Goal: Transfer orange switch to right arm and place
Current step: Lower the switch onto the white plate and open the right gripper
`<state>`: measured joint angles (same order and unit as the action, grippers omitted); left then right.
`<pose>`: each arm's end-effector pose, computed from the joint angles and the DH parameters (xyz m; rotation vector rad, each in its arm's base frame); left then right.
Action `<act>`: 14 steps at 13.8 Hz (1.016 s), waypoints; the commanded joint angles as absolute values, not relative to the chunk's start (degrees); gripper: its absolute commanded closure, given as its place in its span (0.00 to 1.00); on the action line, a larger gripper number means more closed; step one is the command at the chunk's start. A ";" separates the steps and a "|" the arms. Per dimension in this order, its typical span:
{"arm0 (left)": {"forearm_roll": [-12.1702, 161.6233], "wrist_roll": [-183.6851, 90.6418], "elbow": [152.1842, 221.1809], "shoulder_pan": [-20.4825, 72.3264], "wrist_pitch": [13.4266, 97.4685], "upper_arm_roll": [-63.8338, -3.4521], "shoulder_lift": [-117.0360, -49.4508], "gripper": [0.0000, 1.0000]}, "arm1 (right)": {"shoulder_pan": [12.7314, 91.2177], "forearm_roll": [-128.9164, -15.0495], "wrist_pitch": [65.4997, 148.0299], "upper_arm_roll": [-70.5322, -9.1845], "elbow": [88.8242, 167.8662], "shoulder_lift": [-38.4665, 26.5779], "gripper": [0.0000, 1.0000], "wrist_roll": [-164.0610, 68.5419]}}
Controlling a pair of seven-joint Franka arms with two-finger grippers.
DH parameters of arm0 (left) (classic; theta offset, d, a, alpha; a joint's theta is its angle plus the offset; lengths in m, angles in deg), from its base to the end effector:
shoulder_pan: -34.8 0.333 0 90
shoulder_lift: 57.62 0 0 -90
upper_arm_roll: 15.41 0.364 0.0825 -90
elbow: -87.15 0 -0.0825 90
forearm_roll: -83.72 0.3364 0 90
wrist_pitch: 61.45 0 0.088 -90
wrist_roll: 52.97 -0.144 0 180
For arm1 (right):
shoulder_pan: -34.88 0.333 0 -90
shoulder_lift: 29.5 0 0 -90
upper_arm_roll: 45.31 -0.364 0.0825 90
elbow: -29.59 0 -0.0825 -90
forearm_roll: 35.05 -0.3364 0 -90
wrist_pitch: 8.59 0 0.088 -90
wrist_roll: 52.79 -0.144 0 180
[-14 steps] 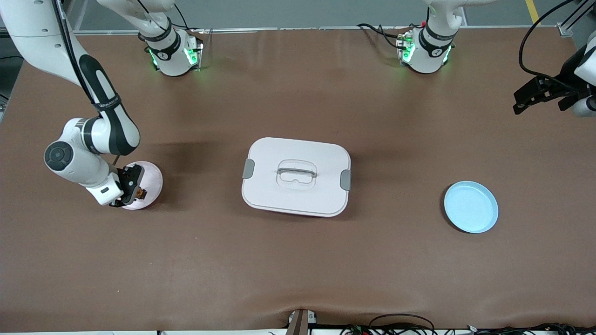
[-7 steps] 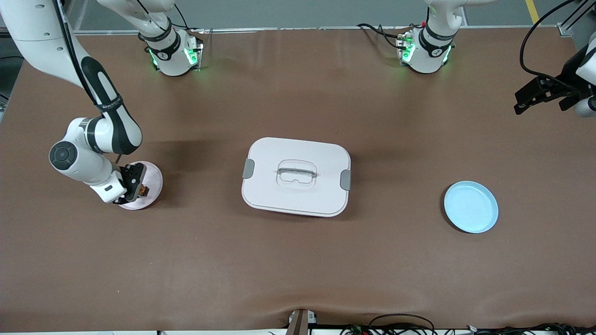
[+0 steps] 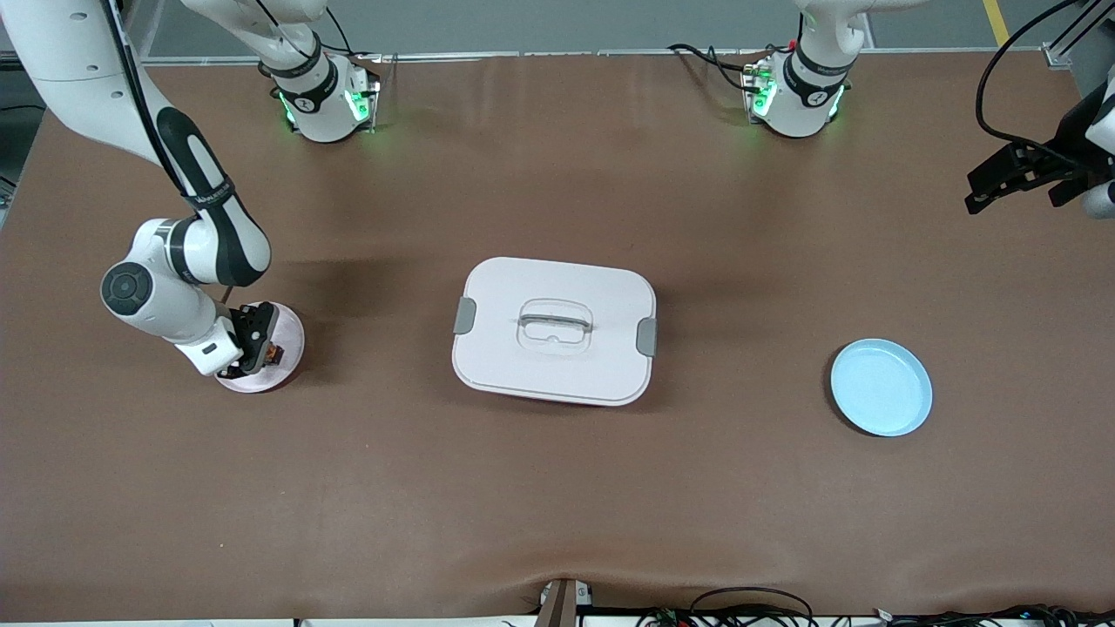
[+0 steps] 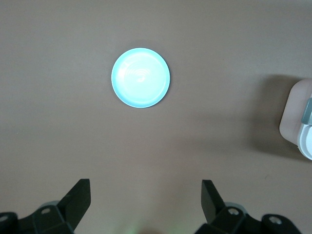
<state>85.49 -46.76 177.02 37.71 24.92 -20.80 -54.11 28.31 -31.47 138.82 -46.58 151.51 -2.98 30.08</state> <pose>0.4783 -0.0179 0.6610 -3.1034 -0.1044 -0.0042 0.5656 -0.0530 0.2329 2.3946 2.0263 -0.0453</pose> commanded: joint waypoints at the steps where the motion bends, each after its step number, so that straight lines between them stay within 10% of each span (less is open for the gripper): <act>1: 84.25 -47.79 177.32 37.96 24.68 -20.50 -53.05 0.00 | 26.97 -30.57 139.50 -47.68 151.93 -3.22 0.46 30.88; 3: 84.25 -47.79 177.32 37.96 24.68 -20.50 -53.05 0.00 | 26.79 -30.65 139.33 -47.68 151.58 -3.39 0.00 30.97; 8: 83.98 -47.79 177.32 37.96 24.68 -20.50 -53.49 0.00 | 27.05 -30.74 136.44 -47.94 150.97 -6.54 0.00 30.36; 14: 83.90 -47.79 177.32 37.96 24.42 -20.50 -53.05 0.00 | 27.32 -31.10 111.77 -47.95 136.75 -9.98 0.00 28.60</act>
